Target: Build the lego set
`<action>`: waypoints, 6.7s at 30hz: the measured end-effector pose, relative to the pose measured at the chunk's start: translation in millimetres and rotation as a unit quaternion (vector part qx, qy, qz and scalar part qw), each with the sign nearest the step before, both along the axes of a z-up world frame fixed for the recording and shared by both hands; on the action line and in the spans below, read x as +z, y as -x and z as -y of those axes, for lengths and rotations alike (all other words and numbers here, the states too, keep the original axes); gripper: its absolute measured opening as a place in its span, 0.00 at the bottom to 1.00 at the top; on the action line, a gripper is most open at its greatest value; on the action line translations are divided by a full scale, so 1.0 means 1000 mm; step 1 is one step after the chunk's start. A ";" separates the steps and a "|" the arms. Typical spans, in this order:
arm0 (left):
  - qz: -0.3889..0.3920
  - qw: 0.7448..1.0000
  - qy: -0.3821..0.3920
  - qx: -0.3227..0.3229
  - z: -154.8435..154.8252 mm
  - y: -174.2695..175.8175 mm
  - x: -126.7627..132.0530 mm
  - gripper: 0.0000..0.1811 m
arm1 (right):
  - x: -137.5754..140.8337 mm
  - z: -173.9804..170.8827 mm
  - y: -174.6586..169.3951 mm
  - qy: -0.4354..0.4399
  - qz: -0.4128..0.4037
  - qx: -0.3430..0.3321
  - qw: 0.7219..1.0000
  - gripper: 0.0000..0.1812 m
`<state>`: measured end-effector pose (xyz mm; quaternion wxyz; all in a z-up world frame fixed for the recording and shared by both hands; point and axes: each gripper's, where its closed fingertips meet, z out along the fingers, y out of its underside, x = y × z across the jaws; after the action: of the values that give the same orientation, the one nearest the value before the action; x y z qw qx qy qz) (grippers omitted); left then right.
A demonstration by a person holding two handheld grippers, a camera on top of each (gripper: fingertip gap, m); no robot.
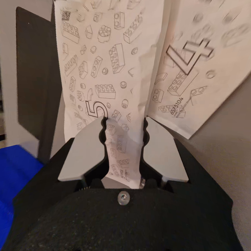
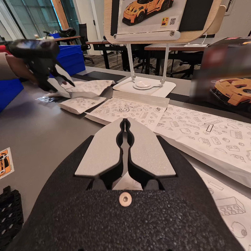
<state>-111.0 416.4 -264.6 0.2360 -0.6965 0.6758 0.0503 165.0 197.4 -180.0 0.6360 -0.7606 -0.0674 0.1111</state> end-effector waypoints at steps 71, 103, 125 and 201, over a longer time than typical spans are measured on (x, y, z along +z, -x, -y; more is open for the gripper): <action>0.603 0.749 0.255 0.101 0.180 0.003 0.206 0.06 | 0.065 -0.023 0.097 0.063 -0.227 0.430 0.872 0.25; 0.645 0.515 -0.057 0.562 -0.159 0.297 0.188 0.05 | 0.050 0.021 0.111 0.066 -0.163 0.380 0.908 0.16; 0.175 0.774 -0.118 0.597 -0.134 0.333 0.101 0.18 | 0.046 0.026 0.108 0.071 -0.136 0.391 0.907 0.16; 0.264 0.889 0.339 0.158 0.050 -0.049 0.029 0.00 | 0.044 0.073 0.059 0.024 -0.145 0.321 0.936 0.17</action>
<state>-61.5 366.2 -235.6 0.1445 -0.8194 0.4451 -0.3310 105.9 124.7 -135.9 0.5508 -0.6895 -0.2124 0.4197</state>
